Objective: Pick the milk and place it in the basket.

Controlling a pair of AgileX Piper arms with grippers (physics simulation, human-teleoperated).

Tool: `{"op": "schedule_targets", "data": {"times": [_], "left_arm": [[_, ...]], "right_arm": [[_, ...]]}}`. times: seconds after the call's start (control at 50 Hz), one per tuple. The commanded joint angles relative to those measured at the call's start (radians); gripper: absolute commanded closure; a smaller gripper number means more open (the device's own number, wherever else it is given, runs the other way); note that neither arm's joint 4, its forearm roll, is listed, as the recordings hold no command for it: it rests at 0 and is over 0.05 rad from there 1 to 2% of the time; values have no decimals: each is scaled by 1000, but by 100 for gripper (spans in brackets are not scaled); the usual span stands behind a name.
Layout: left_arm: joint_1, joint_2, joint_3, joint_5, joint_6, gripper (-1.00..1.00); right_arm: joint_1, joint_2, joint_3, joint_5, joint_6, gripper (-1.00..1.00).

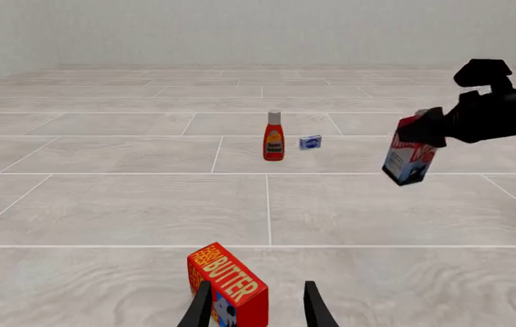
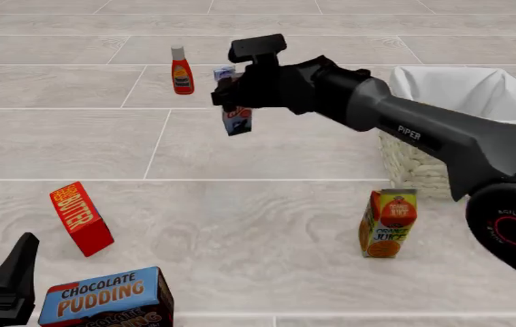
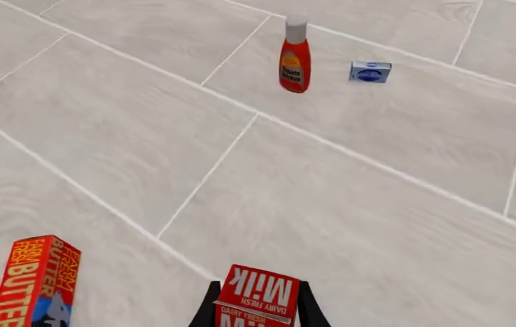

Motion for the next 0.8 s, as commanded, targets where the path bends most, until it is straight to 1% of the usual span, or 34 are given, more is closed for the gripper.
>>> {"op": "schedule_targets", "data": {"times": [0.02,0.26,0.3,0.4,0.46,0.52,0.58,0.74,0.8], "left_arm": [[0,0,0,0,0,-100],[0,0,0,0,0,-100],[0,0,0,0,0,-100],[0,0,0,0,0,-100],[0,0,0,0,0,-100],[0,0,0,0,0,-100],[0,0,0,0,0,-100],[0,0,0,0,0,-100],[0,0,0,0,0,-100]], "right_arm": [[-29,-183,78,-24,-13,100],[-79,-306,142,-36,-7,100],[-106,-348,165,-43,-15,100],[-120,-393,181,-41,-11,100],[-141,-426,199,-47,-25,100],[-162,-472,222,-50,-18,100],[-185,-515,242,-46,-23,100],[-241,-586,298,-46,-13,100],[-253,-605,325,-50,-22,100]]}}
